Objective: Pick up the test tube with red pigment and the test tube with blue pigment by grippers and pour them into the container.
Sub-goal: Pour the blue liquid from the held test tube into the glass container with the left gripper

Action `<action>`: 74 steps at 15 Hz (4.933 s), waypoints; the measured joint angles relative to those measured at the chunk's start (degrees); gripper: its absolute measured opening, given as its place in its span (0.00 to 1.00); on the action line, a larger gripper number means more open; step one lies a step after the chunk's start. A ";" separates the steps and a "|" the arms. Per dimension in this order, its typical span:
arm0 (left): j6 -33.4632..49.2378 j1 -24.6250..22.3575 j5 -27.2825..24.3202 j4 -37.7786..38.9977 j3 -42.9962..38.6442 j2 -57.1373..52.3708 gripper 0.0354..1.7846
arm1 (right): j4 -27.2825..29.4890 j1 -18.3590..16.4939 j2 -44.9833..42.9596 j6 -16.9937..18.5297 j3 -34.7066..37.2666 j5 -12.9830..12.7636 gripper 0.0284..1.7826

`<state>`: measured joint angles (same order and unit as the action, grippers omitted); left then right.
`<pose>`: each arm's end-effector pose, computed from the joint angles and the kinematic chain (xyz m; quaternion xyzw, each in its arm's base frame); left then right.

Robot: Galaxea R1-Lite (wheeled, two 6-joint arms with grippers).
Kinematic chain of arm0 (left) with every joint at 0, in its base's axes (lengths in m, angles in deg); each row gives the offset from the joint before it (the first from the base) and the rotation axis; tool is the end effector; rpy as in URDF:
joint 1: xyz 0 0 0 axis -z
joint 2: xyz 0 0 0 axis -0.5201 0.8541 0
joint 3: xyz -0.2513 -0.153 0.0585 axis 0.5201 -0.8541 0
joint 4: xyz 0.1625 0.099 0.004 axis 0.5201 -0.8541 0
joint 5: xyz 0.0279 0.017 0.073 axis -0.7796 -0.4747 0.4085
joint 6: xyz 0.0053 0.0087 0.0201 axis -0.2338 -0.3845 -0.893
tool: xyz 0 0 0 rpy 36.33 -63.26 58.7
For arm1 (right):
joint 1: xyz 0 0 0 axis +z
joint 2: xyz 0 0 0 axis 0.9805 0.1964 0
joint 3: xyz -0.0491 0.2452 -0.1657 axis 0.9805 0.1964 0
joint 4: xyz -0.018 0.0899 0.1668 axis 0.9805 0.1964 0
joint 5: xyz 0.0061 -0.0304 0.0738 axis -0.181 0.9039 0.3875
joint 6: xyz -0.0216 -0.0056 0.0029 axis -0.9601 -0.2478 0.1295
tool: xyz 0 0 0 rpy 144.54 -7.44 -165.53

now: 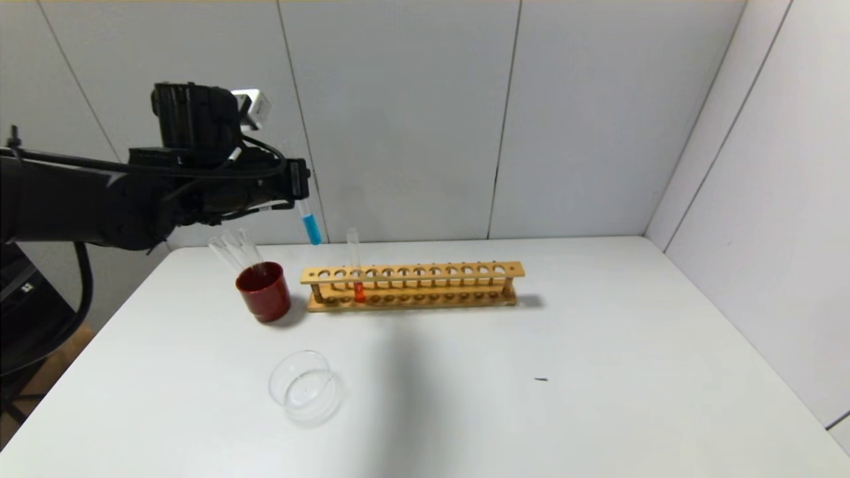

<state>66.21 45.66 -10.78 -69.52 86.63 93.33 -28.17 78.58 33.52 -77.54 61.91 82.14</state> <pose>0.3545 -0.0900 0.2537 -0.0317 0.0942 -0.1101 0.9889 -0.0227 0.0002 0.0753 0.0000 0.0005 0.0011 1.0000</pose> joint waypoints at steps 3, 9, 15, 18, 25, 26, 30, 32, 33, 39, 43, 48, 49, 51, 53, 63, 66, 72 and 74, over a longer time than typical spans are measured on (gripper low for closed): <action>-1.22 0.00 0.07 -3.33 -0.77 -5.75 0.16 | 0.00 0.00 0.00 0.00 0.00 0.02 0.98; -20.16 -8.00 1.23 -7.00 -20.63 -17.91 0.16 | 0.00 0.00 0.00 0.00 0.00 0.02 0.98; -39.35 -14.03 1.65 -10.53 -24.28 -21.42 0.16 | 0.00 0.00 0.00 0.00 0.00 0.02 0.98; -47.92 -15.07 5.38 -15.24 -22.64 -19.07 0.16 | 0.00 0.00 0.00 0.00 0.00 0.02 0.98; -56.92 -14.25 6.41 -19.83 -14.97 -10.74 0.16 | 0.00 0.00 0.00 0.00 0.00 0.02 0.98; -60.11 -13.89 7.07 -20.42 -14.58 -10.08 0.16 | 0.00 0.00 0.00 0.00 0.00 0.02 0.98; -62.60 -10.56 9.81 -20.16 -12.43 -6.97 0.16 | 0.00 0.05 0.00 0.00 0.00 0.02 0.98; -62.15 -9.31 9.84 -20.03 -12.30 -6.10 0.16 | 0.00 0.05 0.00 0.00 0.00 0.02 0.98; -62.12 -8.85 9.81 -20.00 -12.46 -6.01 0.16 | 0.00 0.05 0.00 0.00 0.00 0.02 0.98; -63.61 -8.27 10.00 -20.27 -15.52 -8.41 0.16 | 0.02 0.05 0.00 0.00 0.00 0.00 0.98; -65.95 -6.75 9.95 -20.41 -15.99 -9.59 0.16 | 0.02 0.05 0.00 0.00 0.00 0.02 0.98; -72.07 -4.92 10.03 -20.63 -16.10 -9.64 0.16 | 0.02 0.05 0.00 0.00 0.00 0.02 0.98; -73.05 -4.92 10.08 -20.63 -16.10 -9.59 0.16 | 0.02 0.05 0.00 0.00 0.00 0.00 0.98; -75.33 -4.73 10.11 -20.60 -16.13 -9.36 0.16 | 0.00 0.05 0.00 0.00 0.00 0.02 0.98; -78.89 -4.51 10.22 -20.30 -16.08 -9.09 0.16 | 0.02 0.05 0.00 0.00 0.00 0.02 0.98; -90.91 -1.07 10.83 -14.45 -21.26 -9.36 0.16 | 0.02 0.05 0.00 0.00 0.00 0.02 0.98; -93.40 -1.02 10.78 -10.89 -24.31 -9.73 0.16 | 0.02 0.10 0.00 0.00 0.00 0.02 0.98; -96.83 0.11 10.34 -7.17 -28.96 -11.43 0.16 | 0.02 0.05 0.00 0.00 0.00 0.00 0.98; -99.52 0.39 10.61 -7.12 -29.20 -11.98 0.16 | 0.02 0.05 0.00 0.00 0.00 0.00 0.98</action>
<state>-33.32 46.05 -0.17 -76.64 57.43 81.35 -28.15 78.63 33.52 -77.54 61.91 82.14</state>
